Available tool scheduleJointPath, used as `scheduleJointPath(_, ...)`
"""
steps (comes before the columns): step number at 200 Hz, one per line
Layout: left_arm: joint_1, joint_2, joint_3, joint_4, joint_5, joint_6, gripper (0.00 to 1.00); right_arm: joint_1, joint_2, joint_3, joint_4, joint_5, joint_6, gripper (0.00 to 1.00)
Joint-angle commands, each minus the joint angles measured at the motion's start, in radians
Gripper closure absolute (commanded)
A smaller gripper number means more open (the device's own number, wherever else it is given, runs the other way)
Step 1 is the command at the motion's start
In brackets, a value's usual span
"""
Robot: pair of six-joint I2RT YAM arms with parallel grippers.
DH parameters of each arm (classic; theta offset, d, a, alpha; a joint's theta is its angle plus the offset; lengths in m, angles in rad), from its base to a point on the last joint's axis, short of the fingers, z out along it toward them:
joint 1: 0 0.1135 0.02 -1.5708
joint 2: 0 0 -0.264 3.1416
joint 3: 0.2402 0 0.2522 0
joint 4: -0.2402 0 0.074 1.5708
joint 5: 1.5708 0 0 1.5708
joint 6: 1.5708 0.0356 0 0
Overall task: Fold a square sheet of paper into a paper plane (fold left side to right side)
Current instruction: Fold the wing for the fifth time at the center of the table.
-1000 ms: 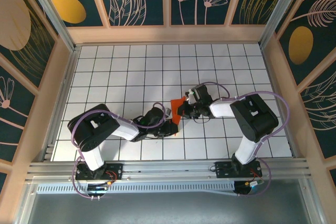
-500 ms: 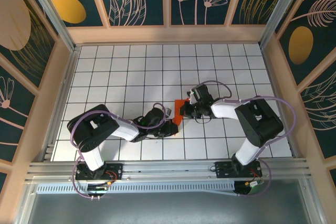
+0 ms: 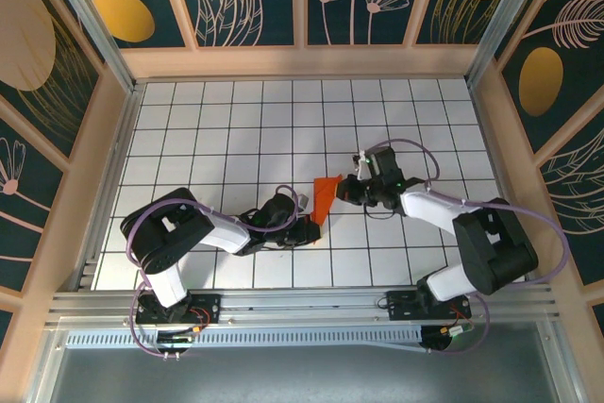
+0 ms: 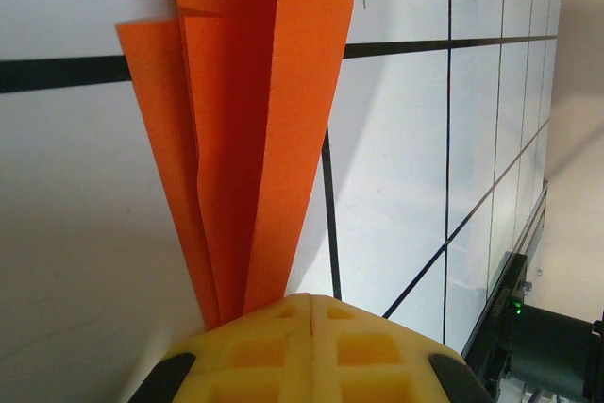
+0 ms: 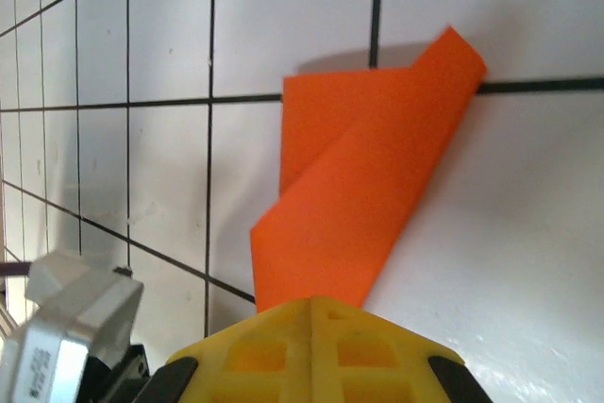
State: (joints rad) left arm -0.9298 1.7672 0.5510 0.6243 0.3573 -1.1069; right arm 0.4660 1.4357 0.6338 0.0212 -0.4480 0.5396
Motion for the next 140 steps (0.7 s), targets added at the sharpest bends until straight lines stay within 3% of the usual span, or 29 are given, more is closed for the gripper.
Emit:
scheduleJointPath(1, 0.000, 0.009, -0.008, -0.113, -0.046, 0.030, 1.00, -0.001, -0.031, -0.053, 0.045, -0.050, -0.014, 1.00)
scheduleJointPath(64, -0.001, 0.005, -0.002, -0.118, -0.045, 0.031, 1.00, 0.073, 0.061, -0.087, 0.208, -0.090, 0.055, 1.00)
scheduleJointPath(140, -0.003, 0.009, 0.004, -0.116, -0.041, 0.033, 1.00, 0.120, 0.174, -0.034, 0.262, -0.109, 0.072, 1.00)
